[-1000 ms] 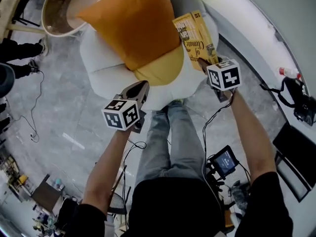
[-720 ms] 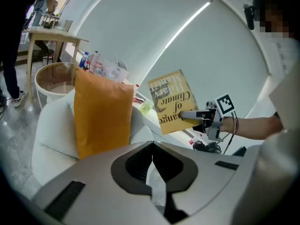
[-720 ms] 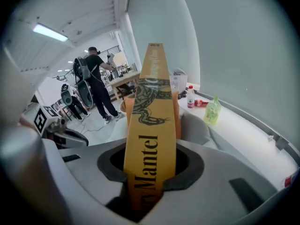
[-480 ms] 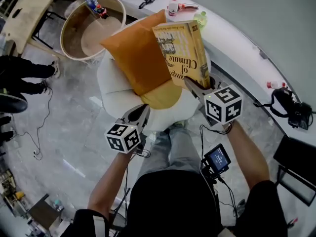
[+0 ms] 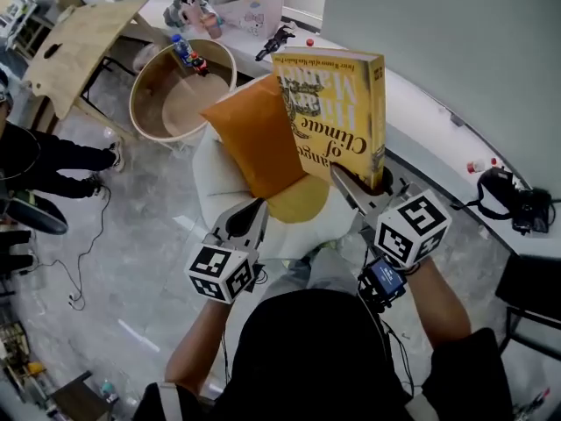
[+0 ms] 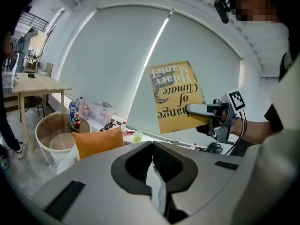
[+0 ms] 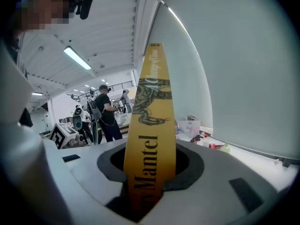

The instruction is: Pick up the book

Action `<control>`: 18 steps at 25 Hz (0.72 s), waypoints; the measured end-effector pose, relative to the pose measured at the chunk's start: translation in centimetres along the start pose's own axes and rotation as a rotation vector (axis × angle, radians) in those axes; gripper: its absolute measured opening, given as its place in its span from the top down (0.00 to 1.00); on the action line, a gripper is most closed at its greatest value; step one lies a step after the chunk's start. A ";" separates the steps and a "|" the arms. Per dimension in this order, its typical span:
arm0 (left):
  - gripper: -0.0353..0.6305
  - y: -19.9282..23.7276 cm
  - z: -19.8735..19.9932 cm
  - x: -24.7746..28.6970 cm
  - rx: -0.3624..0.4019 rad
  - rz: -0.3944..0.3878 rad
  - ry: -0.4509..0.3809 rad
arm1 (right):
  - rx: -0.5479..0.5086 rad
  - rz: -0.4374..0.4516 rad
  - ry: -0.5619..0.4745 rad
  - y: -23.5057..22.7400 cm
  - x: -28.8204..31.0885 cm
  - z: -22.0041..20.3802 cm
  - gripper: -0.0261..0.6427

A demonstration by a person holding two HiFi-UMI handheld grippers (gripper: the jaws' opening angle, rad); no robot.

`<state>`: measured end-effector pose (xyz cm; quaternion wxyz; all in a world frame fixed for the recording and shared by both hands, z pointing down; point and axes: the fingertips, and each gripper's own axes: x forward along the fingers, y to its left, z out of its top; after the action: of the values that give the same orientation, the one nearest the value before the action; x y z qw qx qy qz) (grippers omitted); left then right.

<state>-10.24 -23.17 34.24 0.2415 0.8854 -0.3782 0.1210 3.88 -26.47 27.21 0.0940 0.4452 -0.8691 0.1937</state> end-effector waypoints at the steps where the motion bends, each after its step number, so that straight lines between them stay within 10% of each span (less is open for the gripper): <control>1: 0.93 -0.4 0.7 -0.8 0.002 0.000 -0.021 | -0.006 0.002 -0.017 0.7 -0.6 0.6 0.74; 18: 0.93 -6.7 5.5 -10.1 0.029 -0.011 -0.243 | 0.047 0.025 -0.256 7.1 -11.0 4.1 0.73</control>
<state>-12.10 -15.81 23.31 0.1819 0.8989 -0.3982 0.0170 4.66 -16.33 17.98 -0.0307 0.4577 -0.8746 0.1567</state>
